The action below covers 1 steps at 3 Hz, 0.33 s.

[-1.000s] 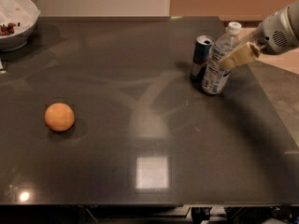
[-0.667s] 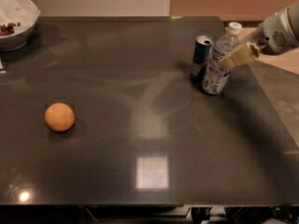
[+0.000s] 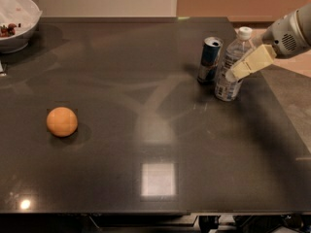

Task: Move blue plastic bottle near redbull can

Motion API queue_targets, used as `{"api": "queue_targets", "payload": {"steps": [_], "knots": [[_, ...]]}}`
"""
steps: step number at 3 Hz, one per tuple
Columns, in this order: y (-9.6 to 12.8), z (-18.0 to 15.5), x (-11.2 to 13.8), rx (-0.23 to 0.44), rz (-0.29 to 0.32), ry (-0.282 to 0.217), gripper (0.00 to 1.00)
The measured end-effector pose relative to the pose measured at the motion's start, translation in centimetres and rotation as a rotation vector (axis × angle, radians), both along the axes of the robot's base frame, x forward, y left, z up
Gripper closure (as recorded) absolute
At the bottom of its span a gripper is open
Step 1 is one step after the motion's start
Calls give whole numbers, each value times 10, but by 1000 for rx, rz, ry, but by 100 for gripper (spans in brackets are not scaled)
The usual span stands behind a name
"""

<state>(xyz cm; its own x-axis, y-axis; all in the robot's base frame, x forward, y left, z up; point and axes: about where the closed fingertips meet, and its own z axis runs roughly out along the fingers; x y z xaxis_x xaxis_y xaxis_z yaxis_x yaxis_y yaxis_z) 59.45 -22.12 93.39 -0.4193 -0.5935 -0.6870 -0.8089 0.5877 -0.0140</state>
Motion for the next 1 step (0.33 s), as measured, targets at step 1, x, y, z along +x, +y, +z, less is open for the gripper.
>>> {"api": "queue_targets", "payload": {"steps": [1], "knots": [[0,0,0,0,0,0,0]]}}
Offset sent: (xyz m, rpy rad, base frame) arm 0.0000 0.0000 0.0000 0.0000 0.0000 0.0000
